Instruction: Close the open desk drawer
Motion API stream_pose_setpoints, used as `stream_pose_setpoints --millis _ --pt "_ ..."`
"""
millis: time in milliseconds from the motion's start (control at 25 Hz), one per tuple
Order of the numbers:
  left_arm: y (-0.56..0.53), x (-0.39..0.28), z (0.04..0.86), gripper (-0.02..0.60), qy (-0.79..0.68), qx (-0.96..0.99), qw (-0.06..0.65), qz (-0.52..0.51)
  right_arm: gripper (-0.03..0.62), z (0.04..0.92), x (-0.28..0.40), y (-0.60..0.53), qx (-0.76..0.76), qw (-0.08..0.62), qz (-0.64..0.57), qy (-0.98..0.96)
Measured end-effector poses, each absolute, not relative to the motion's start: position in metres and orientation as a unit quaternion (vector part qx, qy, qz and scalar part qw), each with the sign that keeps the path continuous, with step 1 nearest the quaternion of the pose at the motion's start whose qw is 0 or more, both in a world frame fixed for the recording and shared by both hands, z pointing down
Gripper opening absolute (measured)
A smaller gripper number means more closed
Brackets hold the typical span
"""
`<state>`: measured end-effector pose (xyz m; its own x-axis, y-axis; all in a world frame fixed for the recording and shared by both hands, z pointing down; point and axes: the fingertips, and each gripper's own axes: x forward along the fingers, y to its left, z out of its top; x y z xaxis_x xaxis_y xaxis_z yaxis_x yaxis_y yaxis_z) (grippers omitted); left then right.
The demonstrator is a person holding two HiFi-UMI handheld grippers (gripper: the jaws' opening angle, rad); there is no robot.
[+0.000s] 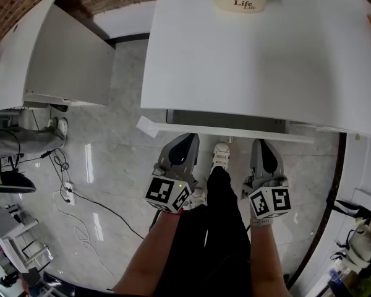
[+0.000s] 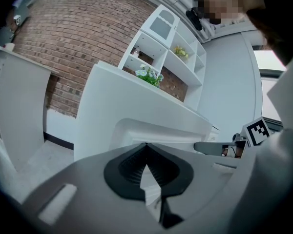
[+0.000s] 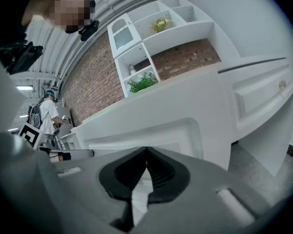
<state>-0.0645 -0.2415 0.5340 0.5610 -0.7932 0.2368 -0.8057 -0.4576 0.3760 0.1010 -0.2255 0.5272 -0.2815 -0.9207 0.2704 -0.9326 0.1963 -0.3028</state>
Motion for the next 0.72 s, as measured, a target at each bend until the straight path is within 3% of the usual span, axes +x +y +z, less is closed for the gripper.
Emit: stream_pose_setpoints --millis 720 --pt "-0.268 -0.064 0.534 0.003 -0.475 0.848 0.235 0.015 0.002 0.529 0.103 -0.251 0.598 0.001 0.217 -0.771"
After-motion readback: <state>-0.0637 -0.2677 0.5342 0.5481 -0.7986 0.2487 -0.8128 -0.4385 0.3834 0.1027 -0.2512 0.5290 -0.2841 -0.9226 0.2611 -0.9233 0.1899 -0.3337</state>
